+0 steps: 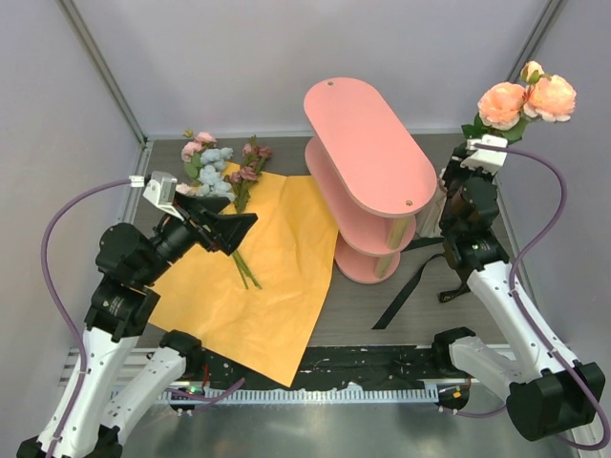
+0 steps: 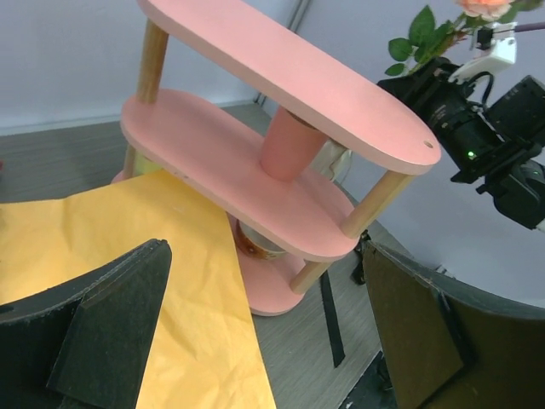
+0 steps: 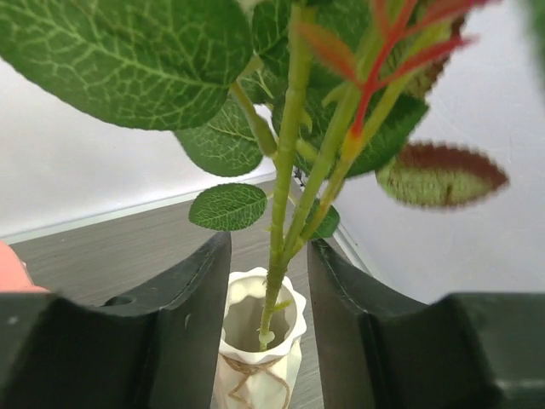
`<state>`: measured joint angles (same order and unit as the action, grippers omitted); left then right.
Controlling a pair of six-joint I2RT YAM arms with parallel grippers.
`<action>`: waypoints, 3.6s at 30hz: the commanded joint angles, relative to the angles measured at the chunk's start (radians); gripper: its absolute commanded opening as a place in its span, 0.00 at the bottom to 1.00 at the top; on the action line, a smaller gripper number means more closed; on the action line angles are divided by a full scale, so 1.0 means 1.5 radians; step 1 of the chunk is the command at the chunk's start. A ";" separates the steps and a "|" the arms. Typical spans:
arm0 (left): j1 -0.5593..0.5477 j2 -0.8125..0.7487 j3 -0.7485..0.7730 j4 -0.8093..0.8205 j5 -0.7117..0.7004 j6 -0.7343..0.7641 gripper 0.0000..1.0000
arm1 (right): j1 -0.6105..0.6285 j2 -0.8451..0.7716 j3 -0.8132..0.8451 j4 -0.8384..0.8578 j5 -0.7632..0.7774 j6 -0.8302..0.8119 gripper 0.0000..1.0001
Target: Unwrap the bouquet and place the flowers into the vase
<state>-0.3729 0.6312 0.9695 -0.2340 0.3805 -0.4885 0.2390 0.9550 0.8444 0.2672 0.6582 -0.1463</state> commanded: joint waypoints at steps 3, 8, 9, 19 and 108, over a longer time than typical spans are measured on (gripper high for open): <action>-0.002 0.011 0.003 -0.039 -0.087 0.012 1.00 | -0.003 -0.018 0.068 -0.046 -0.002 0.030 0.55; -0.002 0.027 0.006 -0.065 -0.108 0.012 1.00 | -0.003 -0.028 0.127 -0.174 0.017 0.088 0.76; -0.002 0.031 0.008 -0.069 -0.117 0.011 1.00 | -0.004 -0.028 0.137 -0.207 0.013 0.095 0.77; 0.000 0.124 0.049 -0.165 -0.222 -0.023 1.00 | -0.003 -0.010 0.307 -0.595 -0.083 0.239 0.93; 0.316 0.203 -0.029 -0.043 -0.146 -0.141 0.00 | 0.552 0.513 0.898 -0.764 -0.358 0.118 0.85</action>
<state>0.1051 1.0462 0.9215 -0.4137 0.0116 -0.8341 1.1187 1.7775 2.1193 -0.8360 0.3813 0.0341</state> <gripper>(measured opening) 0.026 0.837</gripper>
